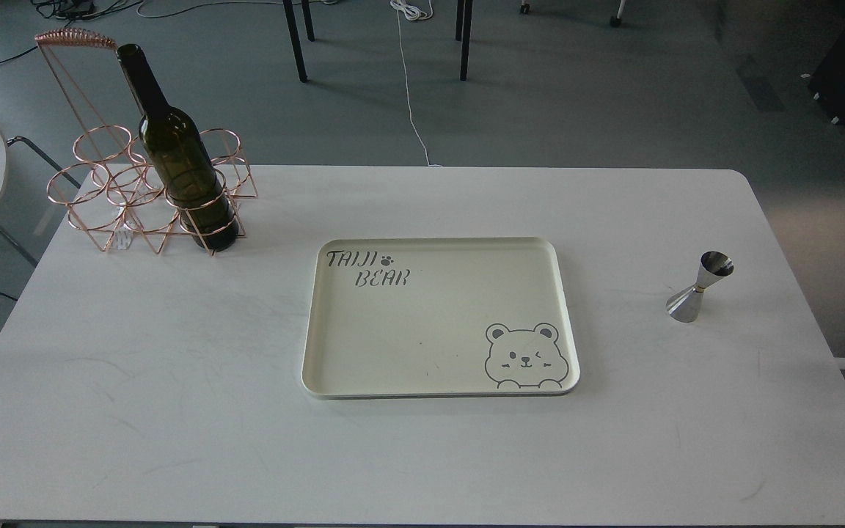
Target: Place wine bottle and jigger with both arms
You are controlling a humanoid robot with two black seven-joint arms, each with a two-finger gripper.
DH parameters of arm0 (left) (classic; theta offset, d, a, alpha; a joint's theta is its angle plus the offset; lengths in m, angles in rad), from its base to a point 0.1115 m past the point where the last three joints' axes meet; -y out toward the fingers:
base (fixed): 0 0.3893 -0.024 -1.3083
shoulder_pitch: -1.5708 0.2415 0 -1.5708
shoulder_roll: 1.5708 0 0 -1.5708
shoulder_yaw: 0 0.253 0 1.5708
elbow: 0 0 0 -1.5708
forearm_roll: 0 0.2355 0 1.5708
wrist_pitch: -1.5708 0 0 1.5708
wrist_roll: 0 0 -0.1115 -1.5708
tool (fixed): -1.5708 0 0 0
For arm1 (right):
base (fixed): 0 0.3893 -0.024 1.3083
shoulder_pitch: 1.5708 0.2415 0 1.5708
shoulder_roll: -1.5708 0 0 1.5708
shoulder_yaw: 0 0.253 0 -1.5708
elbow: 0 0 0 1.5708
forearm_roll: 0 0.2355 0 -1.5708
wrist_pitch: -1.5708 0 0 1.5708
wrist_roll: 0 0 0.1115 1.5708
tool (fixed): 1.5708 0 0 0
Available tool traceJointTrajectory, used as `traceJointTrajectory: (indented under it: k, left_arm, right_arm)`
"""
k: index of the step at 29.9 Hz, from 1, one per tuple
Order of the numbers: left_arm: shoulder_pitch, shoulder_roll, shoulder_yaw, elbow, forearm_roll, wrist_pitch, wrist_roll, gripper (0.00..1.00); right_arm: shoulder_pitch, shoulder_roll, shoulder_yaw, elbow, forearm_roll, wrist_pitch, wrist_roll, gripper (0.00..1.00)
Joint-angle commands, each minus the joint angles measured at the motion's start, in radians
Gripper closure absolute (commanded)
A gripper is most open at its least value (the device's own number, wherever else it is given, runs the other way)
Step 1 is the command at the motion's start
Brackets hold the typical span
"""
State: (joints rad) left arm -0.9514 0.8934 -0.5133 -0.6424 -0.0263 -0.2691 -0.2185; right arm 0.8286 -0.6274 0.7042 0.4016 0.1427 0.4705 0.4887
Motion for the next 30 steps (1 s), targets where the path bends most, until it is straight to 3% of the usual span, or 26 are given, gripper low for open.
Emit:
traceJointTrajectory:
  k: [1, 8, 11, 13, 21, 30]
  left_arm:
    - [0.042, -0.045, -0.001, 0.084, -0.13, -0.114, 0.001, 0.02]
    - [0.111, -0.129, -0.005, 0.139, -0.337, -0.14, 0.001, 0.02]
    - [0.138, -0.157, -0.007, 0.141, -0.391, -0.14, 0.002, 0.02]
    - [0.164, -0.175, -0.008, 0.141, -0.402, -0.14, 0.002, 0.02]
    - [0.238, -0.241, -0.162, 0.141, -0.411, -0.185, 0.004, 0.02]
    - [0.238, -0.231, -0.183, 0.141, -0.409, -0.174, -0.002, 0.01]
  right_arm:
    - [-0.035, 0.015, 0.004, -0.001, 0.02, 0.0, 0.0, 0.02]
    - [-0.062, 0.049, 0.004, 0.0, 0.113, 0.018, 0.0, 0.01]
    - [-0.068, 0.069, 0.009, -0.01, 0.22, 0.018, -0.103, 0.01]
    - [-0.081, 0.081, 0.009, -0.029, 0.287, 0.018, -0.148, 0.01]
    - [-0.086, 0.112, -0.011, -0.046, 0.299, 0.018, -0.153, 0.01]
    - [-0.074, 0.117, -0.107, -0.043, 0.256, 0.018, -0.153, 0.01]
